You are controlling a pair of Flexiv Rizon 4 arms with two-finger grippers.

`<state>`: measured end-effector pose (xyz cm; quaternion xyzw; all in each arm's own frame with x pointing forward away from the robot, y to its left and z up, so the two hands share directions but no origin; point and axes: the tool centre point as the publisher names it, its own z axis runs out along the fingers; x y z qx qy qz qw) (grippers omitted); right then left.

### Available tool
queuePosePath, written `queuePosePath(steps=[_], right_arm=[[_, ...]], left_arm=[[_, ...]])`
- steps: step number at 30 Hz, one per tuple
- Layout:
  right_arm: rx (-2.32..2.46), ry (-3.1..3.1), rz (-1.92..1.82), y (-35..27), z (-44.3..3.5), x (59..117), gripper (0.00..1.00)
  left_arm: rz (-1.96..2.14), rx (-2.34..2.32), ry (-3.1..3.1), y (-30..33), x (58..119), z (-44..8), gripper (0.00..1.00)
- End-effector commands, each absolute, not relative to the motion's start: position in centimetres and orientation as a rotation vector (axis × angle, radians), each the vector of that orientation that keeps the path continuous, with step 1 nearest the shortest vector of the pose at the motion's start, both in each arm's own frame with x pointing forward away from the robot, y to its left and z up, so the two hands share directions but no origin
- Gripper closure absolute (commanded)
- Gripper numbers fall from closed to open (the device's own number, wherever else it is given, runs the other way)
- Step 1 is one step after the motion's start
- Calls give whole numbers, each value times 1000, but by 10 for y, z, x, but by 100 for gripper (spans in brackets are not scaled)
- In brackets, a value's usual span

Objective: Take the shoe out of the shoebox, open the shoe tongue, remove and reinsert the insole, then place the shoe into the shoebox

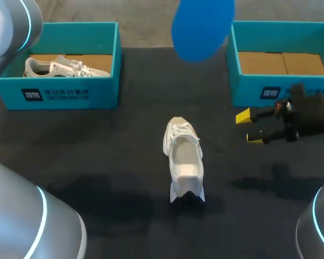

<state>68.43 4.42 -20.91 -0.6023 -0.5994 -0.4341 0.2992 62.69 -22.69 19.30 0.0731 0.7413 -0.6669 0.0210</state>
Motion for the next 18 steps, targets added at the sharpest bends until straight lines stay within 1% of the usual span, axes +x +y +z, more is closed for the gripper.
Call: queuePosePath(steps=[1,10,13,18], right_arm=[[-1601,-1592,-1153,46,-210,685,0],[-1601,-1592,-1153,46,-210,685,0],[-1601,-1592,-1153,46,-210,685,0],[-1601,-1592,-1153,46,-210,685,0]], left_arm=[[-2061,387,2160,-216,634,171,100],[-1978,613,2074,-206,657,144,100],[-1979,707,2188,-201,665,134,100],[-1967,690,2242,-199,667,131,100]])
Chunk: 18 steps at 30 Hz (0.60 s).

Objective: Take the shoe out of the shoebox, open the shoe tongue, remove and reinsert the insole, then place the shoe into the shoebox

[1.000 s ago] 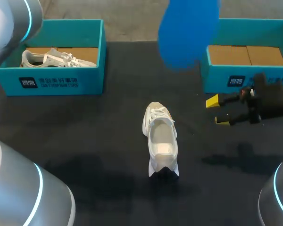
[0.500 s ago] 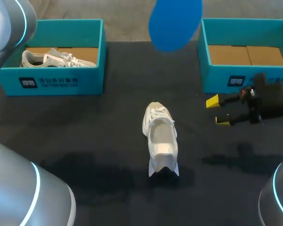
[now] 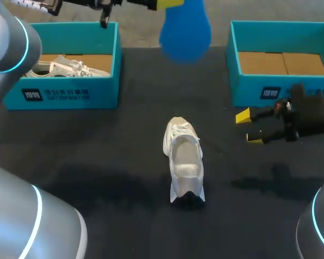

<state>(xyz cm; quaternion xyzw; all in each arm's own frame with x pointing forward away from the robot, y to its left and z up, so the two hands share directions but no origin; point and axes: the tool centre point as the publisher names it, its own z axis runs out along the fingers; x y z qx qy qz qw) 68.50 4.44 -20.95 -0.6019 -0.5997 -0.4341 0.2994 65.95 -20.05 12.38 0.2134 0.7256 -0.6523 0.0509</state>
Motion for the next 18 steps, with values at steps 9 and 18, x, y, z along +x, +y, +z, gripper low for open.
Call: queuePosePath(steps=[9,18], right_arm=[[-1601,-1592,-1153,46,-210,685,0],[-1601,-1592,-1153,46,-210,685,0]], left_arm=[[-1967,690,2242,-199,667,131,100],[-1910,936,1827,-181,670,102,100]])
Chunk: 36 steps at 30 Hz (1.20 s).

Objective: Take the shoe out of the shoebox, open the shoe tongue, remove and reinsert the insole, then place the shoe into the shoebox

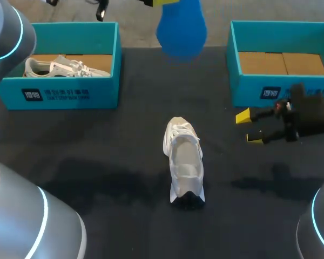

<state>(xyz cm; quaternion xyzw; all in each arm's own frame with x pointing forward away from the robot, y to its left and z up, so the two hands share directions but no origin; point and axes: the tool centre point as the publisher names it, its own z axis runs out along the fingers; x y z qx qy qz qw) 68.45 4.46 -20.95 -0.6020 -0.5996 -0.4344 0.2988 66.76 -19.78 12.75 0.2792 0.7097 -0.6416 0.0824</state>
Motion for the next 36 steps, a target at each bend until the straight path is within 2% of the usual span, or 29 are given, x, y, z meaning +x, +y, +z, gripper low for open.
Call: queuePosePath(steps=[1,7,17,20,36], right_arm=[[-1601,-1592,-1153,46,-210,685,0],[-1601,-1592,-1153,46,-210,685,0],[-1601,-1592,-1153,46,-210,685,0],[-1601,-1592,-1153,46,-210,685,0],[-1601,-1592,-1153,46,-210,685,0]], left_arm=[[-1836,985,1800,-178,670,95,100],[-1680,1124,1721,-176,661,59,100],[-1508,1081,1592,-178,663,18,100],[-1427,1235,1586,-179,659,3,100],[-1427,1235,1586,-179,659,3,100]])
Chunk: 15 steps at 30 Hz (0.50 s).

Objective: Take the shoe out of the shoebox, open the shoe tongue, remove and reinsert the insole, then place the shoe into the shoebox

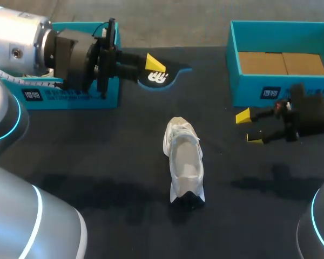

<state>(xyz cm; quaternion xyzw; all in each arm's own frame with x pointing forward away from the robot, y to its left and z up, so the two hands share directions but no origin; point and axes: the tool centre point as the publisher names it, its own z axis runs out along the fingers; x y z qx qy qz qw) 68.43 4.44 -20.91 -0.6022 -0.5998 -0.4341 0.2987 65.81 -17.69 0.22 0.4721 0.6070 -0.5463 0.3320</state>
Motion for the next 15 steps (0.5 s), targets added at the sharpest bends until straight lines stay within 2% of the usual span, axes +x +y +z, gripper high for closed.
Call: queuePosePath(steps=[1,7,15], right_arm=[[-1601,-1592,-1153,46,-210,685,0],[-1601,-1592,-1153,46,-210,685,0],[-1601,-1592,-1153,46,-210,685,0]], left_arm=[[-1388,1277,1533,-179,654,-1,100],[-1138,1402,1335,-176,630,-36,100],[-1177,1250,1228,-163,627,-72,100]])
